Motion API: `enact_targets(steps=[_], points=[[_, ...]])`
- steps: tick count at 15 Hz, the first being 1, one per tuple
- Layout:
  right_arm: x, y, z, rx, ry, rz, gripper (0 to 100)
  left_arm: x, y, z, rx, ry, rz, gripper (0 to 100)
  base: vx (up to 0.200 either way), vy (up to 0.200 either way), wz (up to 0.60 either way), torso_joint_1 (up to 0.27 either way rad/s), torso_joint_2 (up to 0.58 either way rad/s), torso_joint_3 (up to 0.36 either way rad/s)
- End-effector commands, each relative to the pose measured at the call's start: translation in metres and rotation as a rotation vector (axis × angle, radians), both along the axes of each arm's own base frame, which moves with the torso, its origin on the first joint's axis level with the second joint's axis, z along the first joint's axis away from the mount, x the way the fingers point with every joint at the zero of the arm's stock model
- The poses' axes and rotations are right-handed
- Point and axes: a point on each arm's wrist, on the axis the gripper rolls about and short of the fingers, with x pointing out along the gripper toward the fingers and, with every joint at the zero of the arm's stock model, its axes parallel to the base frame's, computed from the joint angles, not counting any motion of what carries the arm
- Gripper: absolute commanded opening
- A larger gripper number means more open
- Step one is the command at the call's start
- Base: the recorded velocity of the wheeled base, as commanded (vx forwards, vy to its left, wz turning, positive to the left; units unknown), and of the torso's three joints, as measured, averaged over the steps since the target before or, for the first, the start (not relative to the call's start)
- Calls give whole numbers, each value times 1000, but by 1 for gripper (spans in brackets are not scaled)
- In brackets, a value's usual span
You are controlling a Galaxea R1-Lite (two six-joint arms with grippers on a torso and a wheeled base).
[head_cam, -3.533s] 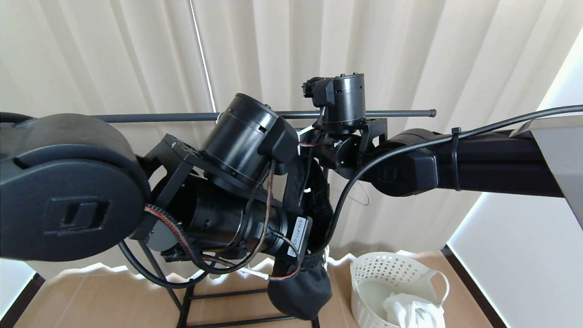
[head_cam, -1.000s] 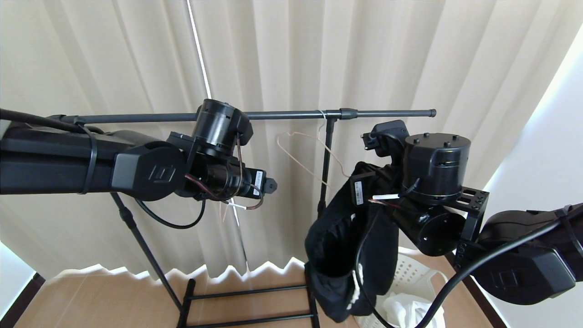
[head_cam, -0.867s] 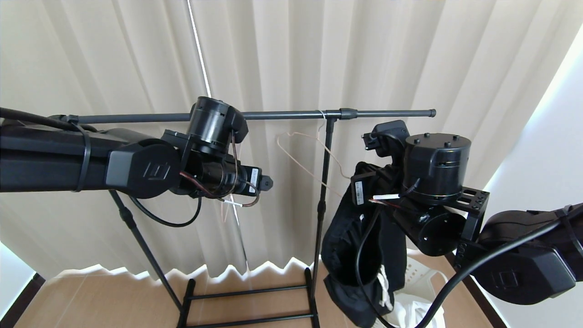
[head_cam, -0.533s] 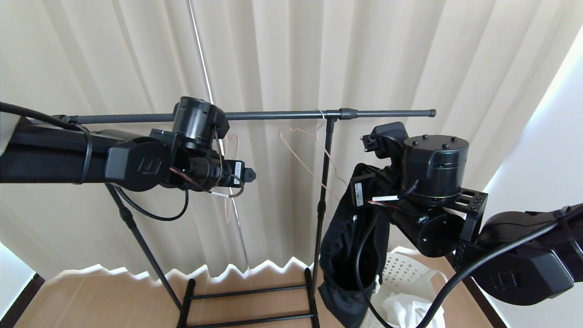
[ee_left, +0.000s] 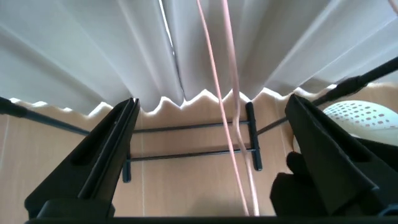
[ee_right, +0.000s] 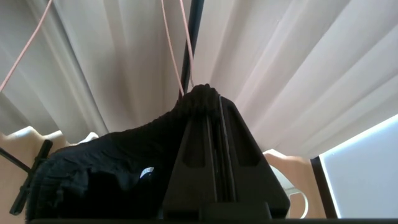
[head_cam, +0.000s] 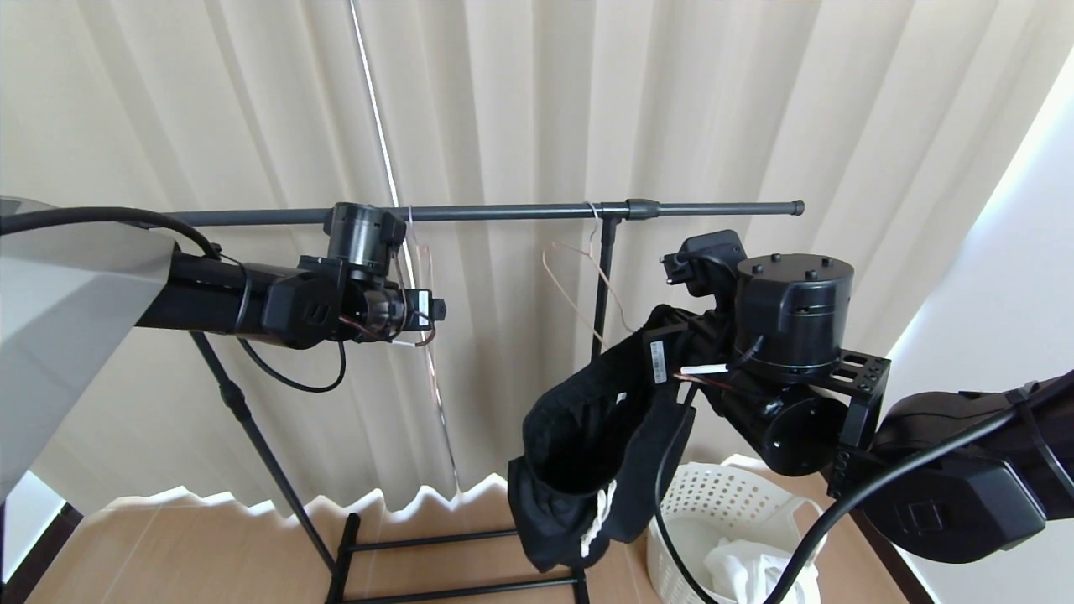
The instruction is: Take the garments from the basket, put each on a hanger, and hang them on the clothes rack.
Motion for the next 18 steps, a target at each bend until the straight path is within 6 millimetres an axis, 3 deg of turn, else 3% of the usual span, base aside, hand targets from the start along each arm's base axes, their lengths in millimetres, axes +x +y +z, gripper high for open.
enact_targets(steps=[1, 6, 18], points=[[0, 0, 0, 0, 0, -1, 0, 16, -3, -16, 1, 8, 5, 100, 0, 0, 0, 0, 0, 0], [-1, 0, -2, -3, 4, -1, 0, 37, -10, -25, 18, -20, 41, 100, 0, 0, 0, 0, 0, 0], [1, -2, -3, -5, 8, -9, 0, 49, -5, -47, 38, 13, 68, 100, 0, 0, 0, 0, 0, 0]])
